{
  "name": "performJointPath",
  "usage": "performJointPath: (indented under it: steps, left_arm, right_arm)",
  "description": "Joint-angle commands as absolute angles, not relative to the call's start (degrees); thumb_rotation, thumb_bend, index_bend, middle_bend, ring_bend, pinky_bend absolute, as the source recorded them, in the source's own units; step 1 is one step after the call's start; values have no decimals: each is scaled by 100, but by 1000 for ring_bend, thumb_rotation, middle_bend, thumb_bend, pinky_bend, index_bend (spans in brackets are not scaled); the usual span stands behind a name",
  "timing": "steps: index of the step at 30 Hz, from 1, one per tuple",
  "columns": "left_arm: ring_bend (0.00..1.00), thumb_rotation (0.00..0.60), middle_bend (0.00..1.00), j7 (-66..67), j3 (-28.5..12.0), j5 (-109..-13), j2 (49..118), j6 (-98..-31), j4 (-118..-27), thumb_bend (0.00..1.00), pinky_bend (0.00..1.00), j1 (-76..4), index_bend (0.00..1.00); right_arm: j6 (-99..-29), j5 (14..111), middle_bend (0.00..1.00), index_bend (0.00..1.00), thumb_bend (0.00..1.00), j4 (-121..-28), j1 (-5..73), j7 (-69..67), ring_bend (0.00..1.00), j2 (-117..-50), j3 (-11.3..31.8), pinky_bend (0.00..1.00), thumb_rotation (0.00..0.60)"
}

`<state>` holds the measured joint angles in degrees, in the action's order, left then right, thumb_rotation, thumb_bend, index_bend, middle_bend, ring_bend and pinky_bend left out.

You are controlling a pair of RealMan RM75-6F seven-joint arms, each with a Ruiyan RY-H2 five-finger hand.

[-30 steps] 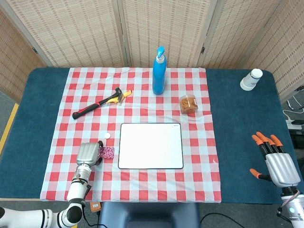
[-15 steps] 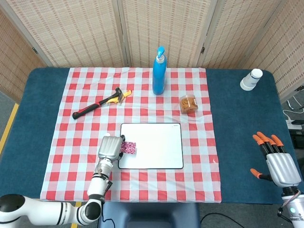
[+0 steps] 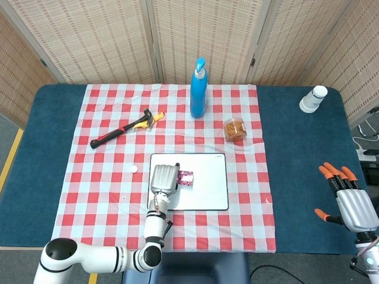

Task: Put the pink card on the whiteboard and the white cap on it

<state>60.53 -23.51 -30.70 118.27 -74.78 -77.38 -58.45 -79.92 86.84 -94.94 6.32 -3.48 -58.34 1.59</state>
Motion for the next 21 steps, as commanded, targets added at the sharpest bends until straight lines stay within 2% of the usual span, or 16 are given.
performJointPath:
  steps: [1, 6, 11, 16, 21]
  left_arm:
    - [1000, 600, 1000, 6023, -2408, -3078, 11959, -7457, -7571, 321, 1000, -5926, 360]
    - [1000, 600, 1000, 5989, -2407, -3076, 12030, -7426, -7467, 313, 1000, -5917, 317]
    - [1000, 600, 1000, 6000, -2375, -3046, 11911, -7373, -7571, 227, 1000, -5830, 220]
    - [1000, 600, 1000, 6043, -2372, -3095, 11670, -7512, -7803, 224, 1000, -5723, 222]
    - [1000, 600, 1000, 6115, -2349, -3062, 11257, -7644, -8039, 269, 1000, -5531, 274]
  right_arm:
    - [-7991, 8701, 0, 0, 70, -9493, 634, -352, 0, -5833, 150, 0, 600]
    - [-8003, 8732, 0, 0, 70, -9502, 630, -333, 0, -5834, 138, 0, 600]
    - [-8024, 8739, 0, 0, 71, -9486, 626, -295, 0, -5855, 140, 0, 600]
    - [-7995, 8682, 0, 0, 71, -9476, 635, -283, 0, -5861, 159, 0, 600]
    - [-7984, 8685, 0, 0, 71, -9494, 639, -221, 0, -5882, 151, 0, 600]
